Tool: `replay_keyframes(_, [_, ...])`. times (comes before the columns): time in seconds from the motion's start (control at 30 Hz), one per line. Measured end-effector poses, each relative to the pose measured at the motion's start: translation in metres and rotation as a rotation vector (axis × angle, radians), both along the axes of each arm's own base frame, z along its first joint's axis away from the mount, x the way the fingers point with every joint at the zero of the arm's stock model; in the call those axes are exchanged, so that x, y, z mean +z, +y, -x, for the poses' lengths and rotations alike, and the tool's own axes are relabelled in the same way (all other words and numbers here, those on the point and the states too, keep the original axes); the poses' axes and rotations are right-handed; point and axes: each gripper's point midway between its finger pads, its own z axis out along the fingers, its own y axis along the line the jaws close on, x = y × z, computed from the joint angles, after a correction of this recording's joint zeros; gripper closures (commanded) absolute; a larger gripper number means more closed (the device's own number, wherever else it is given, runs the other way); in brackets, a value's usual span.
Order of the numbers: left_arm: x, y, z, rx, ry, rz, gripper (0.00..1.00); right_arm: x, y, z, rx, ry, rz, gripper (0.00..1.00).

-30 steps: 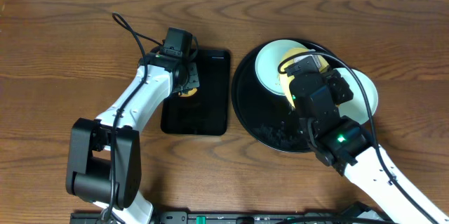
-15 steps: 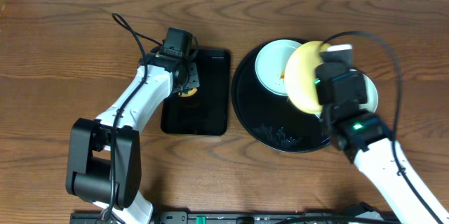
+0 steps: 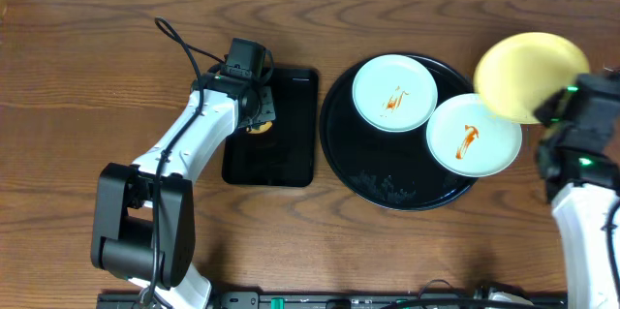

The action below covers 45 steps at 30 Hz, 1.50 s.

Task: Clean dirty plates on tray and stack at the side
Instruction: 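Lift the yellow plate with the right gripper and carry it right, then set the yellow plate down right of the round tray and release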

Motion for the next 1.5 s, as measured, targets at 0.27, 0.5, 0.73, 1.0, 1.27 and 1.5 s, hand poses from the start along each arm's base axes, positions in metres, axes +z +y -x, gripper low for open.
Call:
replay_keyframes(0.27, [0.0,0.0,0.0,-0.001,0.0,0.0,0.93,-0.039,-0.075,0.028,-0.268,-0.038,-0.178,0.99])
replay_keyframes(0.5, [0.0,-0.001,0.0,-0.001,0.0,0.003,0.92,-0.076,-0.111,0.046,-0.383,-0.001,-0.241,0.99])
replay_keyframes(0.73, [0.0,0.0,0.0,-0.001,0.0,0.003,0.92,-0.107,-0.112,0.024,-0.291,0.021,-0.272,0.99])
replay_keyframes(1.0, [0.0,0.0,0.0,-0.001,0.0,0.003,0.93,-0.138,-0.083,0.016,-0.114,0.159,-0.306,0.88])
replay_keyframes(1.27, [0.0,0.0,0.001,-0.001,0.003,0.002,0.92,-0.139,-0.026,-0.014,0.217,0.183,-0.335,0.74])
replay_keyframes(1.5, [-0.001,0.0,0.002,-0.002,0.009,0.0,0.92,-0.138,0.019,-0.018,0.426,0.15,-0.488,0.71])
